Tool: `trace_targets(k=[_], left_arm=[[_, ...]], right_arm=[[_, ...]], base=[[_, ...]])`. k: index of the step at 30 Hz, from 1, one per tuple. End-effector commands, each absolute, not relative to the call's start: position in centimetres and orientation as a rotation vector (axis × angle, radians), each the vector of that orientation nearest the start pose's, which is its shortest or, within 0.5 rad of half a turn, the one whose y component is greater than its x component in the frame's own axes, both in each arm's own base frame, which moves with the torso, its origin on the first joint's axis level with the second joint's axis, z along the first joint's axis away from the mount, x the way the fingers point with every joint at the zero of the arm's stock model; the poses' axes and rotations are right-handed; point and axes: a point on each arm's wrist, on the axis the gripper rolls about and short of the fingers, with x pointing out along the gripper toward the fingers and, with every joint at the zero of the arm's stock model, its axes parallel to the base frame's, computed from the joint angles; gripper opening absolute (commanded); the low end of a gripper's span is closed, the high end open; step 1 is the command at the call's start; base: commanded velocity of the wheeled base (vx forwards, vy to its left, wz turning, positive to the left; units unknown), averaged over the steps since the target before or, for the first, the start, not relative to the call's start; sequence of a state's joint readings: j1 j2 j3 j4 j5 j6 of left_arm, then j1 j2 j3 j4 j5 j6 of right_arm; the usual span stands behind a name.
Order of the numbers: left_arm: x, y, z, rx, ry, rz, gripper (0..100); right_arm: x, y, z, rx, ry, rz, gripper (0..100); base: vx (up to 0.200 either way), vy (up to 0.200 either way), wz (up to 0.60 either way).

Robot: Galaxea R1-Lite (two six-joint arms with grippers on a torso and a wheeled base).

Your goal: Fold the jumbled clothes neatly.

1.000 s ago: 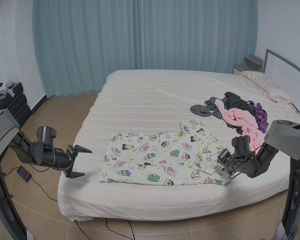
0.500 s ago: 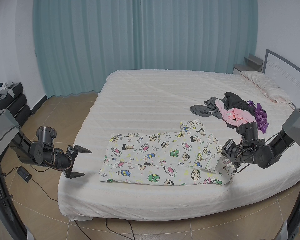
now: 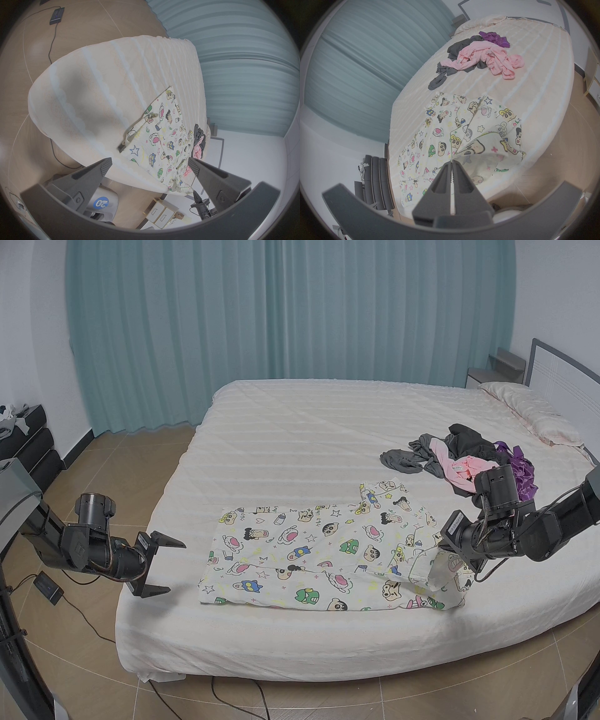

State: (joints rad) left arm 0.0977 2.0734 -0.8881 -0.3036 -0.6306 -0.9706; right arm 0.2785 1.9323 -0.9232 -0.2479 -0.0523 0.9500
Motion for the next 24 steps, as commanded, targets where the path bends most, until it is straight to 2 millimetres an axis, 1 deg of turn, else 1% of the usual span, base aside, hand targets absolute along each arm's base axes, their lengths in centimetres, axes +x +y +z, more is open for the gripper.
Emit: trace_targets(k=[1, 9, 14, 15, 18, 23, 24], left_arm=[[34.2, 2.0, 5.2, -1.207, 1.035, -0.052, 100], [34.2, 2.0, 5.2, -1.207, 1.035, -0.052, 100], [34.2, 2.0, 5.2, -1.207, 1.035, -0.052, 100], [34.2, 2.0, 5.2, -1.207, 1.035, -0.052, 100], [34.2, 2.0, 5.2, -1.207, 1.035, -0.052, 100], [34.2, 2.0, 5.2, -1.207, 1.035, -0.052, 100], [34.2, 2.0, 5.2, -1.207, 1.035, -0.052, 100]], right_arm=[[31.7, 9.7, 11.3, 0.768, 0.793, -0.136, 0], [31.2, 9.9, 10.9, 0.742, 0.808, -0.163, 0], [30.7, 10.2, 11.0, 0.732, 0.823, -0.160, 0], [30.3, 10.3, 11.3, 0.726, 0.838, -0.158, 0], [30.1, 10.6, 11.5, 0.722, 0.839, -0.147, 0], [29.8, 10.6, 11.0, 0.710, 0.869, -0.161, 0], [29.8, 10.6, 11.0, 0.710, 0.870, -0.162, 100]], base=[[0.000, 0.000, 0.00], [0.000, 0.000, 0.00], [0.000, 0.000, 0.00], [0.000, 0.000, 0.00], [0.000, 0.000, 0.00], [0.000, 0.000, 0.00], [0.000, 0.000, 0.00]])
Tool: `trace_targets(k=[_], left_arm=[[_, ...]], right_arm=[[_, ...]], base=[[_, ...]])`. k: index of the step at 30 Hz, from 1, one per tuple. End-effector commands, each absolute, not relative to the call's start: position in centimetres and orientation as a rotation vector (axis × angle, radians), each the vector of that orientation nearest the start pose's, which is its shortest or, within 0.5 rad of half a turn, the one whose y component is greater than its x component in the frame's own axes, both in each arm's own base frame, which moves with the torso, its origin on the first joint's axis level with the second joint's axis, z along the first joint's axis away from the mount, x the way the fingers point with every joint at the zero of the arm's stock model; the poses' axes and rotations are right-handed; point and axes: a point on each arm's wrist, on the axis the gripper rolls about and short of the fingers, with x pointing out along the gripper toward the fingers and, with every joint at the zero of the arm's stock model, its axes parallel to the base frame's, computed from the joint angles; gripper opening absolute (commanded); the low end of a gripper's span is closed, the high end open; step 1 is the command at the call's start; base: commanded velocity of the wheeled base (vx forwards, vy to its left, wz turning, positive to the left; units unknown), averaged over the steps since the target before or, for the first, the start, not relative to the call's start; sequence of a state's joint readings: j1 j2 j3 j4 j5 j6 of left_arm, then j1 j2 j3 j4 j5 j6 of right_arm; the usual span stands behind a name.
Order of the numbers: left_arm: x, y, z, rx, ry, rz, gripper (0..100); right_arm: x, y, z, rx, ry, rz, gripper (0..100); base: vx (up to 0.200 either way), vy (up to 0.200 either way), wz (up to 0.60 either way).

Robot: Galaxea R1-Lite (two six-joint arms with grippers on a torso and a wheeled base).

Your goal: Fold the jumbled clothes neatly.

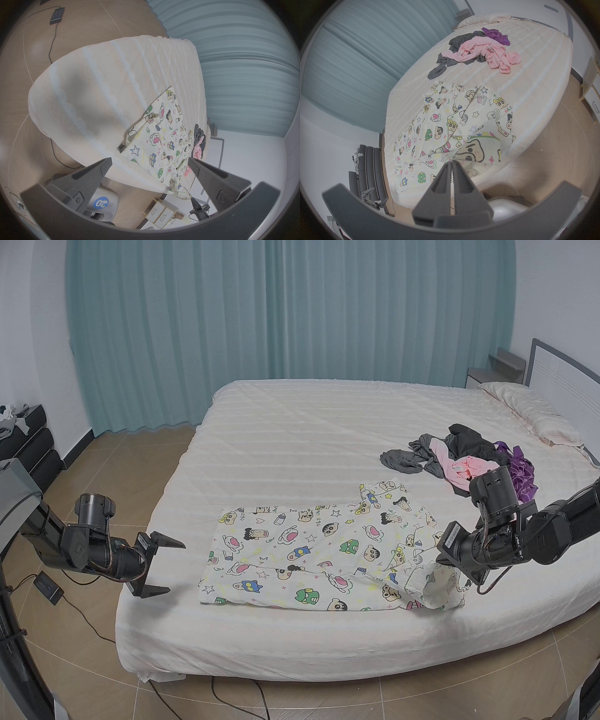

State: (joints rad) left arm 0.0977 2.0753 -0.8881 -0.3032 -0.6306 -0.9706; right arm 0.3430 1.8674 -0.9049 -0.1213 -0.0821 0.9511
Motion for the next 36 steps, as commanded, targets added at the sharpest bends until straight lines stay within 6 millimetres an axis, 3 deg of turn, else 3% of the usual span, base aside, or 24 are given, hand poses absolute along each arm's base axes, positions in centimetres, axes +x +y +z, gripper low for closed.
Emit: trace_targets(k=[1, 7, 12, 19, 25, 29, 36], left_arm=[[34.2, 2.0, 5.2, -1.207, 1.035, -0.052, 100], [34.3, 2.0, 5.3, -1.207, 1.034, -0.053, 100], [34.3, 2.0, 5.3, -1.206, 1.033, -0.054, 100], [34.3, 2.0, 5.3, -1.207, 1.035, -0.055, 100], [34.3, 2.0, 5.3, -1.206, 1.034, -0.055, 100], [34.2, 2.0, 5.2, -1.205, 1.036, -0.055, 100], [34.3, 2.0, 5.3, -1.206, 1.034, -0.055, 100]], right_arm=[[29.6, 10.6, 10.9, 0.706, 0.878, -0.162, 100], [28.9, 10.3, 11.2, 0.691, 0.910, -0.172, 100], [29.5, 10.4, 10.6, 0.691, 0.919, -0.177, 100], [31.7, 10.8, 6.3, 0.686, 0.998, -0.199, 100], [33.3, 13.8, 3.8, 0.693, 0.994, -0.108, 100], [34.2, 16.7, 1.1, 0.662, 0.969, -0.068, 100], [36.1, 18.9, -0.1, 0.665, 0.944, -0.022, 100]], base=[[0.000, 0.000, 0.00], [0.000, 0.000, 0.00], [0.000, 0.000, 0.00], [0.000, 0.000, 0.00], [0.000, 0.000, 0.00], [0.000, 0.000, 0.00], [0.000, 0.000, 0.00]])
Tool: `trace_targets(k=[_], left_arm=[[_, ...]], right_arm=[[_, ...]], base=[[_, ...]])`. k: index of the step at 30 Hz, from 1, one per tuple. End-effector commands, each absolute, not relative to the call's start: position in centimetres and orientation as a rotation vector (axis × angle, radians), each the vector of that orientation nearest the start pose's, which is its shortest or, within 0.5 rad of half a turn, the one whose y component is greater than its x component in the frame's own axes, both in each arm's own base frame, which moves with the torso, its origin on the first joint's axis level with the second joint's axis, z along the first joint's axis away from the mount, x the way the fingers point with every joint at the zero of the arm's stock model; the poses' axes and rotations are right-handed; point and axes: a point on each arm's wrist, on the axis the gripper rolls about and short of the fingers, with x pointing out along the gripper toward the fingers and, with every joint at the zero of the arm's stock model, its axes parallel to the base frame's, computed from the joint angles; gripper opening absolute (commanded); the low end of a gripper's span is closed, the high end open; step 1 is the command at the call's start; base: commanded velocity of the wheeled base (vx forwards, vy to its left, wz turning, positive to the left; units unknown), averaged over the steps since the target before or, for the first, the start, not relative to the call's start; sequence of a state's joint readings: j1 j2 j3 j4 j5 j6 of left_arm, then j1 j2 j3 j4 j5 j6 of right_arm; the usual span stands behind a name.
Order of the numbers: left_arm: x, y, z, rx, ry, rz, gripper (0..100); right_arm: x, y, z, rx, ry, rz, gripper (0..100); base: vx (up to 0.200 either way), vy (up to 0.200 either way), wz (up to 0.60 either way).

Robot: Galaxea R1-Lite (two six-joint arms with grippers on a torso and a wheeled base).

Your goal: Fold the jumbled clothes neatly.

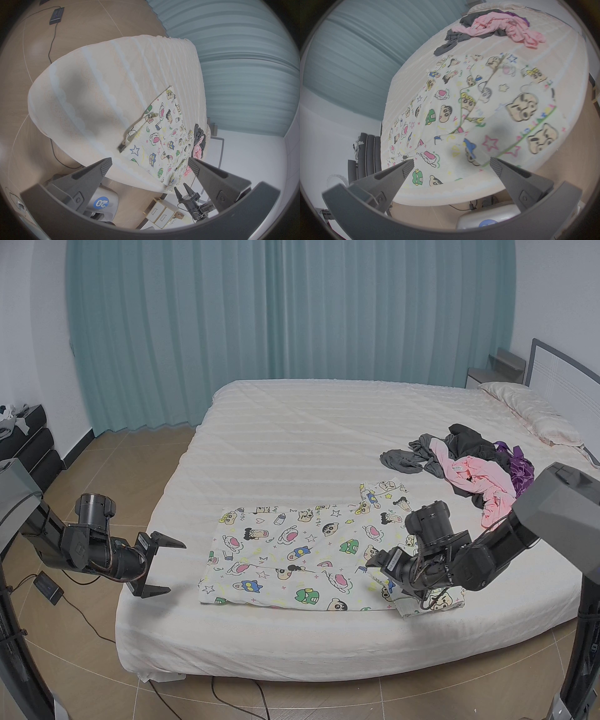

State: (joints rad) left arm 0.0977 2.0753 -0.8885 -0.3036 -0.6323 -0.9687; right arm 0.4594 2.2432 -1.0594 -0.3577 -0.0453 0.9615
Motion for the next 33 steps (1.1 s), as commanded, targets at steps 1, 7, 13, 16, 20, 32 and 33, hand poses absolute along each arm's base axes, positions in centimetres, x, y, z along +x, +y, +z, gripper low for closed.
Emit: trace_targets(k=[1, 7, 13, 16, 20, 32, 33], left_arm=[[34.3, 2.0, 5.3, -1.206, 1.034, -0.055, 100], [34.3, 2.0, 5.3, -1.206, 1.034, -0.055, 100], [34.3, 2.0, 5.3, -1.207, 1.035, -0.055, 100], [34.2, 2.0, 5.3, -1.207, 1.035, -0.055, 100], [34.2, 2.0, 5.4, -1.208, 1.032, -0.055, 100], [33.9, 2.0, 5.4, -1.175, 1.033, -0.073, 100], [33.8, 2.0, 5.2, -1.164, 1.036, -0.077, 100]], right_arm=[[36.7, 19.3, -0.5, 0.667, 0.934, -0.020, 100], [38.4, 20.0, -2.0, 0.652, 0.904, -0.050, 100], [40.0, 19.9, -2.4, 0.659, 0.845, -0.082, 100], [40.3, 19.9, -1.9, 0.671, 0.823, -0.081, 100], [40.4, 19.9, -0.9, 0.690, 0.792, -0.063, 100], [37.0, 17.2, 5.9, 0.824, 0.821, 0.047, 100], [36.7, 16.5, 6.1, 0.826, 0.821, 0.036, 100]], base=[[0.000, 0.000, 0.00], [0.000, 0.000, 0.00], [0.000, 0.000, 0.00], [0.000, 0.000, 0.00], [0.000, 0.000, 0.00], [0.000, 0.000, 0.00], [0.200, 0.000, 0.00]])
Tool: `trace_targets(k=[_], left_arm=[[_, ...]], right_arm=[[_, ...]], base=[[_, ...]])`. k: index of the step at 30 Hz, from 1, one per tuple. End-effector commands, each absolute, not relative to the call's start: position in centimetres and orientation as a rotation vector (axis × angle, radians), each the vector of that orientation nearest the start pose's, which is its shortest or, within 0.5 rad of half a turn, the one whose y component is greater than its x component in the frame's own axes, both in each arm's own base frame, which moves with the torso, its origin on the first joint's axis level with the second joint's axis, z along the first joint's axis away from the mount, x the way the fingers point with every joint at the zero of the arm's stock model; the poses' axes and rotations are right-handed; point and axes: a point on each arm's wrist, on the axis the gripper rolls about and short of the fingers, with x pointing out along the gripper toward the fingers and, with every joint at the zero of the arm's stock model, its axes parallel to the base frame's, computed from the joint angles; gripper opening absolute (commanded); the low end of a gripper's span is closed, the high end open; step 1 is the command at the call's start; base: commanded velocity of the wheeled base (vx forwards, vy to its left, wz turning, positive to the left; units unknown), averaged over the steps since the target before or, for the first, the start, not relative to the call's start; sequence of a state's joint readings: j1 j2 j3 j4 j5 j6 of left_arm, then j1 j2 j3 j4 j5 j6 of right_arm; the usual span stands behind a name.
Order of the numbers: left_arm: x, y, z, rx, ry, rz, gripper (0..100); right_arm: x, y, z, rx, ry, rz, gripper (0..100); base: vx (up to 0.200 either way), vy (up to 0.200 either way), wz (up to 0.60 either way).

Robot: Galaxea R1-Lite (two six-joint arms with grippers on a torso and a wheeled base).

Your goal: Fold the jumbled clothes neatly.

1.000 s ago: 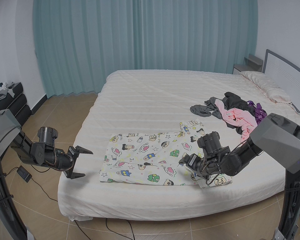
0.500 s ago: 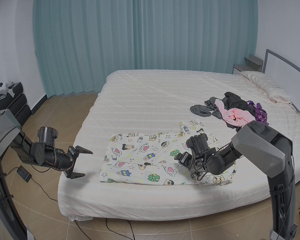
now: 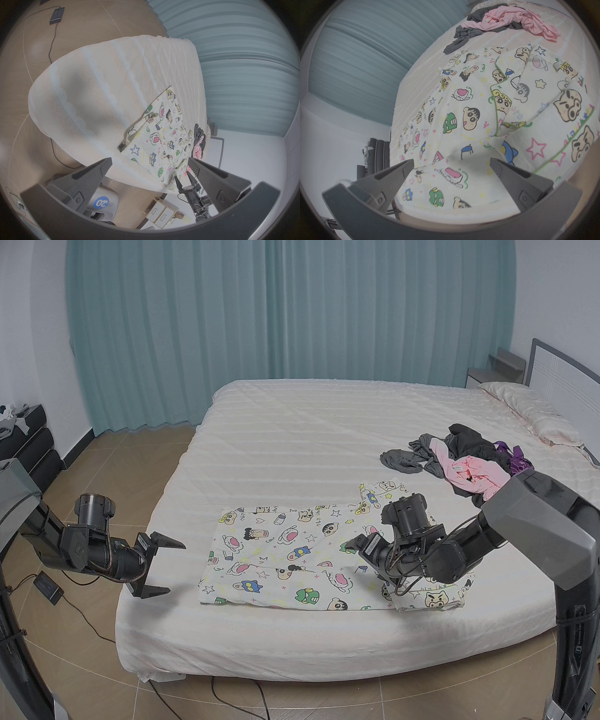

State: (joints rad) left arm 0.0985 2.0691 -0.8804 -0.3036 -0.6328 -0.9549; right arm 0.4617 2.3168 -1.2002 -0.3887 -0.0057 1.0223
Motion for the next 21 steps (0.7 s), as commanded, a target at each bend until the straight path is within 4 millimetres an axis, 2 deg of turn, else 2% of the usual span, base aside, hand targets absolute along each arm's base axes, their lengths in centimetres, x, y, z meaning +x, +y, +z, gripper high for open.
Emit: trace_targets(k=[1, 7, 11, 18, 21], left_arm=[[33.7, 2.0, 5.1, -1.153, 1.040, -0.081, 100], [33.5, 2.0, 4.9, -1.130, 1.044, -0.090, 100], [33.5, 2.0, 4.9, -1.130, 1.044, -0.090, 100], [33.5, 2.0, 4.9, -1.129, 1.046, -0.090, 100], [33.4, 1.9, 4.9, -1.129, 1.047, -0.091, 100]], right_arm=[[36.4, 16.0, 6.3, 0.828, 0.821, 0.025, 100], [34.5, 13.1, 6.9, 0.840, 0.805, -0.023, 100], [33.3, 11.7, 6.7, 0.823, 0.782, -0.026, 100], [32.0, 10.6, 6.6, 0.828, 0.753, -0.027, 100], [31.8, 10.3, 6.6, 0.827, 0.754, -0.034, 100]], base=[[0.200, 0.000, 0.00], [0.200, 0.000, 0.00], [0.200, 0.000, 0.00], [0.200, 0.000, 0.00], [0.000, 0.000, 0.00]])
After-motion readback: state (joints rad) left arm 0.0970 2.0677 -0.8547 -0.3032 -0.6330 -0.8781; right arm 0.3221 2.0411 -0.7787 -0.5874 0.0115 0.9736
